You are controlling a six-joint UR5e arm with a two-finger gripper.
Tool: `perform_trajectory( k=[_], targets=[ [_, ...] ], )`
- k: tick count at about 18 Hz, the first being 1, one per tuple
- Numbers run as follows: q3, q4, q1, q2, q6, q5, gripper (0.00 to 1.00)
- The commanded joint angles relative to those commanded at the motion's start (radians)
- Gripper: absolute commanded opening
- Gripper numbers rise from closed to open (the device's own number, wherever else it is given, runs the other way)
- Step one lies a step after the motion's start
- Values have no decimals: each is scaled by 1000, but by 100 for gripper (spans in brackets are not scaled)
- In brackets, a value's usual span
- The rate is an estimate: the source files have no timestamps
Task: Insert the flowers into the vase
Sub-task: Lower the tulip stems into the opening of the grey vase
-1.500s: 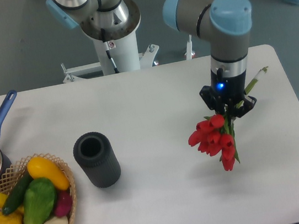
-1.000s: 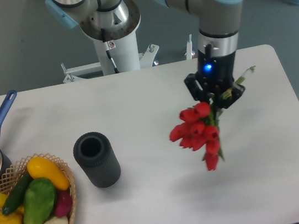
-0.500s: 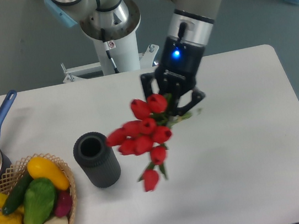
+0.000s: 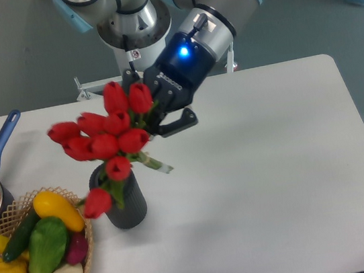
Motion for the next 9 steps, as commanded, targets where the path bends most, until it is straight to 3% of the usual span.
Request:
perform_trajectory(
  k=[9],
  targets=[
    [-69,11,-23,-23,3,-89,0]
  ],
)
